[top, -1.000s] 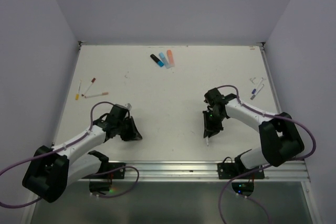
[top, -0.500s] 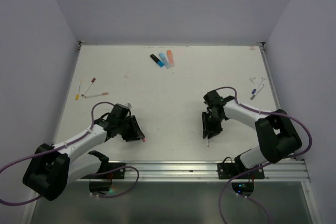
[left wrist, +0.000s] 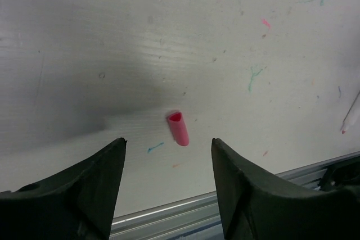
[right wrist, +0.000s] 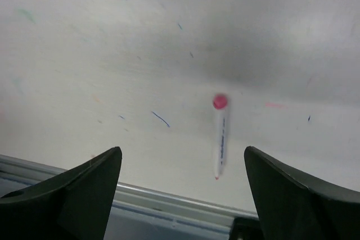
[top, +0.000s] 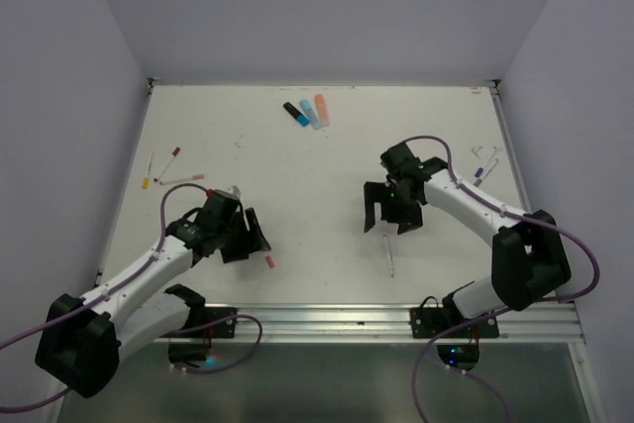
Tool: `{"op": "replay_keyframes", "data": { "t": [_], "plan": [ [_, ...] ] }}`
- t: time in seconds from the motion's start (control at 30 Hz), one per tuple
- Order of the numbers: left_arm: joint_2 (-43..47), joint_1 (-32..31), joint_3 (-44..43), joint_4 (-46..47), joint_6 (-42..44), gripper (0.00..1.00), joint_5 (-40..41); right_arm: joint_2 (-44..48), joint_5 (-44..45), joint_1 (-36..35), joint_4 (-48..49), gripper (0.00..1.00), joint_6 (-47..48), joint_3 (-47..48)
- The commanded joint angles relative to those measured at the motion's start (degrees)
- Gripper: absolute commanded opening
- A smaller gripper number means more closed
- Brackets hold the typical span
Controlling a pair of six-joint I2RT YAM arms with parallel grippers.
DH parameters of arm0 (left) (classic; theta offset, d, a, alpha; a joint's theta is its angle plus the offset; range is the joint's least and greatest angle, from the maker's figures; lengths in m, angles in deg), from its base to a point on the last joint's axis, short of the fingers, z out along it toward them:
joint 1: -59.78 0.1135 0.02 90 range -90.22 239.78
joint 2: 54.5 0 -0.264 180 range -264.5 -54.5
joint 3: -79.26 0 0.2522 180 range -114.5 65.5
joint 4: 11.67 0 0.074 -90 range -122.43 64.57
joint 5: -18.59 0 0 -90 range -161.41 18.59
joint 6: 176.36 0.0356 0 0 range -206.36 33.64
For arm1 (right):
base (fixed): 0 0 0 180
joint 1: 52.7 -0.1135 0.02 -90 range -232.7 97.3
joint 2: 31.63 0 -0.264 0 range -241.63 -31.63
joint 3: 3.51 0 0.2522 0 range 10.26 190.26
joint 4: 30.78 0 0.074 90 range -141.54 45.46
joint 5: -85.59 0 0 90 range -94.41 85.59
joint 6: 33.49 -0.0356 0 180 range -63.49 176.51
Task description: Open the pen caps
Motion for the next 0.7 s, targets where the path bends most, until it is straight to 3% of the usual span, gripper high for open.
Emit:
{"op": "replay_keyframes", "data": {
  "t": [0.0, 0.1, 0.13, 0.2, 0.47, 0.67],
  "plan": [
    [1.96, -0.13, -8.84, -4.5, 1.9, 0.69, 3.83, 0.1, 5.13, 1.29, -3.2, 0.96, 1.48, 13.43],
    [-0.15, -0.22, -15.08, -7.49, 3.48, 0.8, 4.89, -4.99, 6.37, 7.34, -5.4, 0.99, 1.23, 21.61],
    [-0.94, -0.22, -16.31, -7.58, 3.84, 0.83, 4.72, -6.4, 5.41, 12.41, -5.83, 0.99, 0.44, 23.28],
    [-1.3, -0.13, -18.08, -6.53, 3.67, 0.99, 4.19, -10.52, 2.33, 17.18, -5.49, 0.99, -1.49, 26.8],
    [-2.09, -0.13, -13.78, 4.01, -2.31, 1.0, -2.31, -15.02, 16.2, 30.9, 4.78, 0.99, -4.14, 30.59],
    [-6.3, 0.57, -16.67, -1.86, 1.54, 1.0, 3.04, -18.27, 21.91, 37.32, 10.16, 0.99, -4.49, 31.03]
  ]
}}
